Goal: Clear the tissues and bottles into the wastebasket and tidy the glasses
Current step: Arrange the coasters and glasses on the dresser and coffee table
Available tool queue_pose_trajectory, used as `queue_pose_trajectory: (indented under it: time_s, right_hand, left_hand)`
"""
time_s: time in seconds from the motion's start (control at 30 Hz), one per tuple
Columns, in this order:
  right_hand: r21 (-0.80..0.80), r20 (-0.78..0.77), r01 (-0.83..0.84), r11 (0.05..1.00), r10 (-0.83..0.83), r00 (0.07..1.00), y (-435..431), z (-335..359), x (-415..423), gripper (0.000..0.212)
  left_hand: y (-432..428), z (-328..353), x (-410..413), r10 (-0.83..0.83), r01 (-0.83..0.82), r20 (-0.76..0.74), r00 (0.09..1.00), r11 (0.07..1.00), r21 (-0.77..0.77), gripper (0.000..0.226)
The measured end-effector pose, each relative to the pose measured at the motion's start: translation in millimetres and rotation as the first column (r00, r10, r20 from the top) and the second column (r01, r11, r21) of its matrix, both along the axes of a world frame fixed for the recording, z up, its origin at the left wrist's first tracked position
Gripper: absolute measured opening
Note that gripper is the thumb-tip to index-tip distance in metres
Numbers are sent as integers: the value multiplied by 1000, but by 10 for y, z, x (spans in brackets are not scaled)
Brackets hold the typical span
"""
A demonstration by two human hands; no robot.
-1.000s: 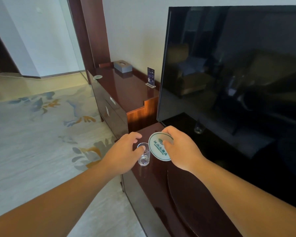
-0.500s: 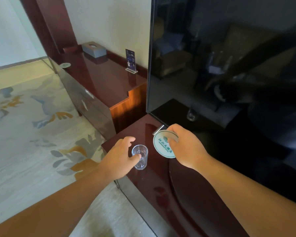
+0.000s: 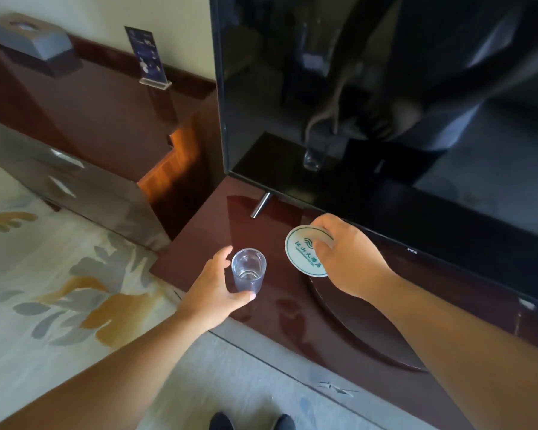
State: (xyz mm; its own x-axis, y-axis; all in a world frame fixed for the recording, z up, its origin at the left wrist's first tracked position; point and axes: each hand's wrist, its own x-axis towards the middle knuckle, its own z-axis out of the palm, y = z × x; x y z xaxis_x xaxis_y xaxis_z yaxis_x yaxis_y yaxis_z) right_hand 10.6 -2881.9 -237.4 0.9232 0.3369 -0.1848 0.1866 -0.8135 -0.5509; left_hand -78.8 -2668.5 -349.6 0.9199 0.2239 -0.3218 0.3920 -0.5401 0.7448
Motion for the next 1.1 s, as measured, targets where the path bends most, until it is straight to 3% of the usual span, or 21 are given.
queue_pose_trajectory:
  time_s: [0.4, 0.7, 1.1]
  right_hand:
    - [-12, -53, -6, 1000, 5, 999, -134, -138, -36, 21]
    - [-13, -58, -39, 999, 38, 998, -181, -180, -29, 20]
    - [65, 93, -216, 974, 210, 973, 251, 274, 71, 21]
  left_hand:
    - [-177, -299, 140, 99, -95, 65, 993, 994, -59, 69]
    - [-217, -355, 137, 153, -150, 96, 984, 988, -42, 60]
    - [63, 547, -120, 218, -228, 253, 943, 974, 10, 52]
